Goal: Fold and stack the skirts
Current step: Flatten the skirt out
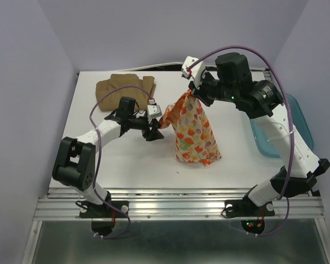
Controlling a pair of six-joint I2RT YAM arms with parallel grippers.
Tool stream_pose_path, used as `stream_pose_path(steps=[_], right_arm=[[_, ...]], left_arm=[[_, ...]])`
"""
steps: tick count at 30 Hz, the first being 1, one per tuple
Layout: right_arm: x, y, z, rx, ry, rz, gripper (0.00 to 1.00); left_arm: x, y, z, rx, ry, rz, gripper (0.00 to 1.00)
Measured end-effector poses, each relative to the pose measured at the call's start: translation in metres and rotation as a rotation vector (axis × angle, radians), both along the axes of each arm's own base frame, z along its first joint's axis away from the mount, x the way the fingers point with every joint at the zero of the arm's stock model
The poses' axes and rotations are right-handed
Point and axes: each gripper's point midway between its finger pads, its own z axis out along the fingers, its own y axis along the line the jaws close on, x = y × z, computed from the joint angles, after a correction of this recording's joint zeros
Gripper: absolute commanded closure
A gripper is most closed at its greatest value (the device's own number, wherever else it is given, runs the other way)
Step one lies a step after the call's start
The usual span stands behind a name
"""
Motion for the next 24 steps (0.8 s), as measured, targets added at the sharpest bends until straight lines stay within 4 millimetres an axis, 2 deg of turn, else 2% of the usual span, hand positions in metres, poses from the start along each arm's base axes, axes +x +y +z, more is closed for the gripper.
stream_pose_path(steps=[1,3,4,6,8,10,12,14,18,21,24], right_arm=[[-0.001,-0.001,0.002,0.005,-0.005,0.0,0.99],[-0.004,-0.003,0.007,0.012,-0.017,0.002,0.99],[-0.005,-0.004,0.009,0.014,-0.021,0.002,0.99],[-0.005,-0.006,0.013,0.014,-0.038,-0.001,0.99],[-0.002,-0.01,0.015,0.002,-0.062,-0.016,0.99],[0.004,-0.014,0.016,-0.016,-0.097,-0.037,0.99],[0.01,-0.022,0.008,-0.05,-0.132,-0.068,0.99],[0.012,-0.029,-0.001,-0.088,-0.146,-0.086,0.99],[0.023,-0.043,-0.008,-0.16,-0.2,-0.144,0.99],[0.032,-0.053,-0.007,-0.203,-0.257,-0.18,0.99],[0.041,-0.065,-0.008,-0.242,-0.31,-0.196,0.99]], left_arm=[[-0.002,0.001,0.005,-0.004,-0.008,0.008,0.51],[-0.001,0.005,0.015,0.002,-0.044,0.036,0.67],[0.001,0.006,0.018,0.006,-0.057,0.046,0.79],[0.01,0.014,0.025,0.025,-0.096,0.095,0.92],[0.02,0.027,0.028,0.041,-0.108,0.157,1.0],[0.035,0.049,0.036,0.053,-0.115,0.241,1.0],[0.055,0.073,0.052,0.068,-0.147,0.336,1.0],[0.076,0.098,0.08,0.087,-0.21,0.433,1.0],[0.101,0.126,0.134,0.118,-0.328,0.534,1.0],[0.11,0.14,0.172,0.138,-0.424,0.59,1.0],[0.106,0.152,0.197,0.163,-0.514,0.63,1.0]])
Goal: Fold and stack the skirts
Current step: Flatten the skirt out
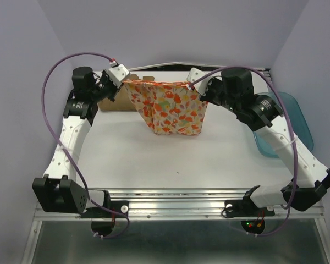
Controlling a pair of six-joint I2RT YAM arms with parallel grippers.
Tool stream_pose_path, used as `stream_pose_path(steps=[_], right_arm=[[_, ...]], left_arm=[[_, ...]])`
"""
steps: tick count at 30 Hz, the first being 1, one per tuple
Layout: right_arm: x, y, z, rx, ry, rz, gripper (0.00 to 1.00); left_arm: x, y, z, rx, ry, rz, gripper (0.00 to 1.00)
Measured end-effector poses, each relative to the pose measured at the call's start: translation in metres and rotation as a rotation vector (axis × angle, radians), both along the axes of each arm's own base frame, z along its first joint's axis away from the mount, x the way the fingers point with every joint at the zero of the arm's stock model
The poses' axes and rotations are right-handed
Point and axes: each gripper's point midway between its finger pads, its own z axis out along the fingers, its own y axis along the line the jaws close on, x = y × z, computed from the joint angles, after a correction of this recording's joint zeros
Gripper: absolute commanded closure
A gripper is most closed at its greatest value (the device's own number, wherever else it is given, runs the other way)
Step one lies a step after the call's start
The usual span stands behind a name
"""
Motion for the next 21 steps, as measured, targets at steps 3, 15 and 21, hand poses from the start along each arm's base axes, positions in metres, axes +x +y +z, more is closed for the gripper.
stream_pose_path(steps=[3,15,21], right_arm=[[0.005,-0.016,-0.017,-0.062,-0.029,-0.009,0.99],[-0.058,-0.034,-0.118,-0.16,0.062,0.185,0.99],[-0.081,-0.033,-0.218,-0.235,0.357,0.225,0.99]], left_arm=[[-0.018,0.004,0.027,0.048,-0.105,0.0,1.0],[-0.167,-0.003,-0.063,0.419,-0.153,-0.365,1.0],[-0.205,-0.012,-0.182,0.525,0.163,-0.536,1.0]])
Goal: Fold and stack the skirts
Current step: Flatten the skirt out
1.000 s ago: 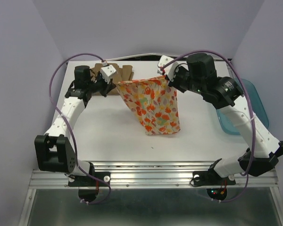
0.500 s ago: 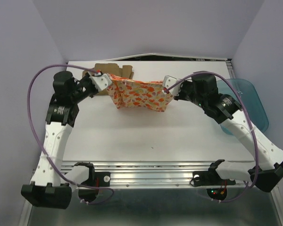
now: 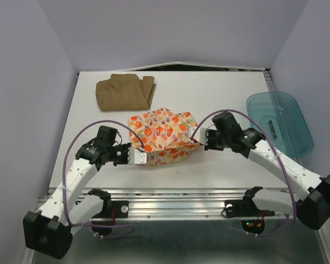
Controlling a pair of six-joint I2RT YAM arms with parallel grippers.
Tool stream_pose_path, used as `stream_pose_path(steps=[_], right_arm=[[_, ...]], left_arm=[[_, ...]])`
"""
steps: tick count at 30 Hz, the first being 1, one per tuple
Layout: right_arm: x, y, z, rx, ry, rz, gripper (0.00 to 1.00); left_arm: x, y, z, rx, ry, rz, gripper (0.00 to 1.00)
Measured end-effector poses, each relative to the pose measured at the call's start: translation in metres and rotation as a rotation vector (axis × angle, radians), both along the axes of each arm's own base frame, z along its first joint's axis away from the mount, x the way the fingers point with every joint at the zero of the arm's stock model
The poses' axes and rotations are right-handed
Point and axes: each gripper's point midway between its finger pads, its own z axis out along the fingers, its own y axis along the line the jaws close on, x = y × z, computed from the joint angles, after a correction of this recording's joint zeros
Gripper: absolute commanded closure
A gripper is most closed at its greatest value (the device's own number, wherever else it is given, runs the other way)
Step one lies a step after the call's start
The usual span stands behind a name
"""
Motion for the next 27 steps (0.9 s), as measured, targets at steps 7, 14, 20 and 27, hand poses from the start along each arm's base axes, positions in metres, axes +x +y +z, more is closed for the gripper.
stream_pose_path(steps=[7,14,20,27], right_arm=[[-0.033,-0.008,-0.076,-0.114,0.22,0.025,0.99],[-0.049,-0.016,-0.092,-0.151,0.276,0.017,0.99],[-0.052,-0.016,-0.093,-0.151,0.29,0.006,0.99],[-0.056,-0.019,-0.095,-0.155,0.314,-0.01,0.99]], left_arm=[[-0.022,-0.006,-0.045,0.109,0.181,-0.049,0.49],[-0.023,-0.006,-0.028,0.094,0.152,-0.043,0.27],[-0.024,-0.01,-0.027,0.104,0.18,-0.045,0.27],[-0.015,-0.018,-0.018,0.074,0.21,0.004,0.27]])
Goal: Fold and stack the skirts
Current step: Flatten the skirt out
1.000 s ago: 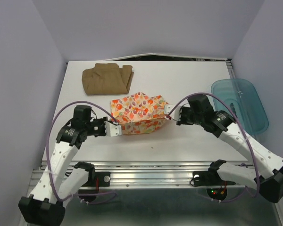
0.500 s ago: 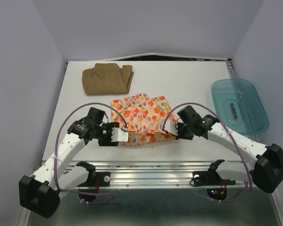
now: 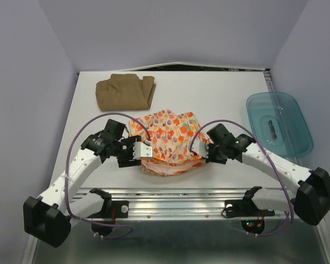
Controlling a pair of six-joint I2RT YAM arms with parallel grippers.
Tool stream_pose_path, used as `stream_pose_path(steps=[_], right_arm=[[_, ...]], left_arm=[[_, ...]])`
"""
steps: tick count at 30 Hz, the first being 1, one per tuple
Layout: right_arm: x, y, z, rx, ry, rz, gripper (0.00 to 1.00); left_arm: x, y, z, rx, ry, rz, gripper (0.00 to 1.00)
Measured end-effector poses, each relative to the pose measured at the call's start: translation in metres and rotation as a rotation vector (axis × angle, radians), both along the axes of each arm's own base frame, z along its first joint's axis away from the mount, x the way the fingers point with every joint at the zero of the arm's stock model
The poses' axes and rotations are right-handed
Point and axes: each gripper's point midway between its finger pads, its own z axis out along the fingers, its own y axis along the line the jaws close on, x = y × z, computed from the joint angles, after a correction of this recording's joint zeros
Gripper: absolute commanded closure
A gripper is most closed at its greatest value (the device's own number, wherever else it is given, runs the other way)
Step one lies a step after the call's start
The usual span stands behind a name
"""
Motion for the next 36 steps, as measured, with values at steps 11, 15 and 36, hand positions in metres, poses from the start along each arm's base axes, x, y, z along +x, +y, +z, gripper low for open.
stream_pose_path(steps=[11,15,36], right_arm=[[-0.001,0.0,-0.002,0.001,0.012,-0.021,0.99],[-0.001,0.0,-0.002,0.001,0.015,-0.027,0.99],[0.009,-0.016,0.0,-0.06,-0.034,-0.14,0.1]], left_arm=[[-0.015,-0.026,-0.024,0.025,0.152,-0.108,0.26],[-0.019,-0.03,-0.03,0.038,0.178,-0.129,0.33],[0.015,-0.008,-0.006,-0.029,0.049,0.076,1.0]])
